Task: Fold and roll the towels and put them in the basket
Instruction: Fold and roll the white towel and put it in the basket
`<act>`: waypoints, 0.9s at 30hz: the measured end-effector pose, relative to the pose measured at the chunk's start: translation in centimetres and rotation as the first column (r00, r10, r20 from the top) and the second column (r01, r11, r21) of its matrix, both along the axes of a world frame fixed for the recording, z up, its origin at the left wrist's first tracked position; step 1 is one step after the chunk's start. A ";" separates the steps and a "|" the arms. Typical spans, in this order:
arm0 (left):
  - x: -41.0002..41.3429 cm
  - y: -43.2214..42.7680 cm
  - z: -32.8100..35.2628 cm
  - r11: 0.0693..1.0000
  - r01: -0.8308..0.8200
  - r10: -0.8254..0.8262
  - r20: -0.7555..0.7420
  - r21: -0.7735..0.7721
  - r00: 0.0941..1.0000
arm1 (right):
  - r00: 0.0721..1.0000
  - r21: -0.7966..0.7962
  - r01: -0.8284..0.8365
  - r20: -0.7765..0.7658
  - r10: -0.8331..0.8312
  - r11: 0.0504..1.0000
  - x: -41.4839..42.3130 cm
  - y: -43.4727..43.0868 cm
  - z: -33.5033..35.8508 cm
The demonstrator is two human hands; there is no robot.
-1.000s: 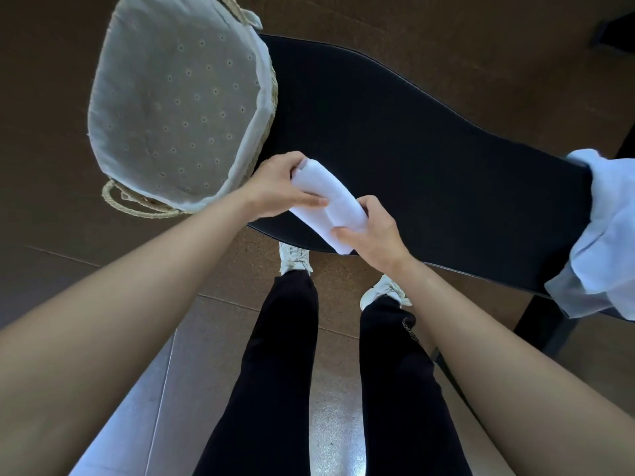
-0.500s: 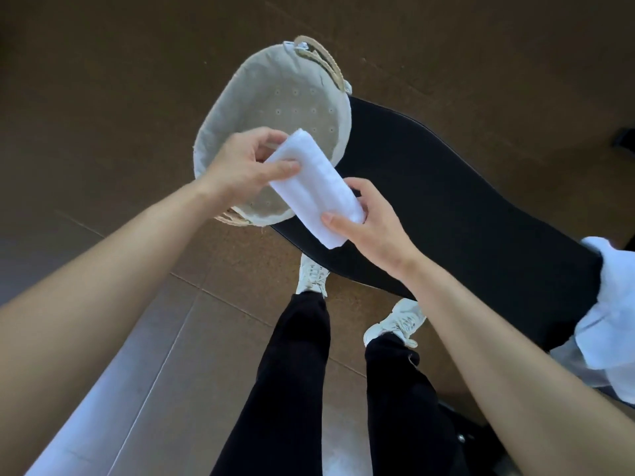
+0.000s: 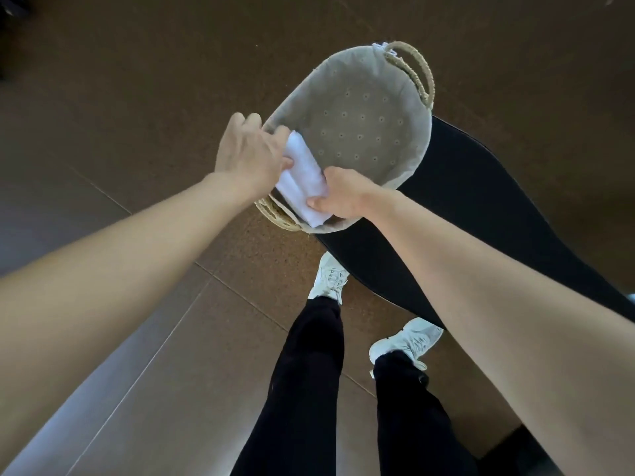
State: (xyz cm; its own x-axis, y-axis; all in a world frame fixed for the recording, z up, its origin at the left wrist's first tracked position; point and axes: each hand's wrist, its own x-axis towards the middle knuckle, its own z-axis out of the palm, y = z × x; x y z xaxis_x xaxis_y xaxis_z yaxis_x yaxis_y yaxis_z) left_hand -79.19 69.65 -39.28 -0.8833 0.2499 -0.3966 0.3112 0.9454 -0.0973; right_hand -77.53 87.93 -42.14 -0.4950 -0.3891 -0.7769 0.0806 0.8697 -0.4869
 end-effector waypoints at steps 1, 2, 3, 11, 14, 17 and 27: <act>0.2 -0.1 -0.4 1.000 0.031 -0.031 -0.015 -0.004 0.999 | 1.000 0.005 -0.010 0.020 0.010 1.000 -0.2 -0.3 -0.4; 0.4 -0.1 -0.8 0.998 0.054 -0.054 -0.026 -0.008 0.998 | 0.999 0.015 -0.025 0.031 0.025 1.000 -0.5 -0.5 -0.8; 0.6 -0.1 -1.2 0.997 0.071 -0.072 -0.036 -0.019 0.997 | 0.999 0.025 -0.043 0.033 0.042 0.999 -0.7 -0.7 -1.1; 0.8 -0.7 -1.6 0.992 0.071 -0.043 -0.249 0.105 0.968 | 0.981 0.031 -0.074 -0.177 0.079 0.997 -0.4 -1.0 -1.6; 0.6 -1.0 -1.7 0.985 0.163 -0.146 -0.225 0.058 0.963 | 0.952 -0.060 -0.115 -0.290 0.093 0.992 -0.5 -0.6 -1.1; -0.5 -1.4 -1.8 0.988 0.154 -0.154 -0.075 -0.009 0.985 | 0.957 -0.107 -0.152 -0.264 0.119 0.983 -0.5 0.4 -0.7; -1.3 -0.1 -2.8 0.970 0.204 -0.209 -0.028 -0.134 0.977 | 0.940 0.053 -0.175 -0.289 0.183 0.983 0.1 -0.2 -1.3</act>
State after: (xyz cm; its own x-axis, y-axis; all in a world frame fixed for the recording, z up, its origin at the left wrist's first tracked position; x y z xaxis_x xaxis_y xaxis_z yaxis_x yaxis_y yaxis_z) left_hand -80.51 69.56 -42.04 -0.8345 0.3777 -0.4012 0.4914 0.8396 -0.2317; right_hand -77.40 87.68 -43.43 -0.6254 -0.4736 -0.6202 -0.2196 0.8694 -0.4426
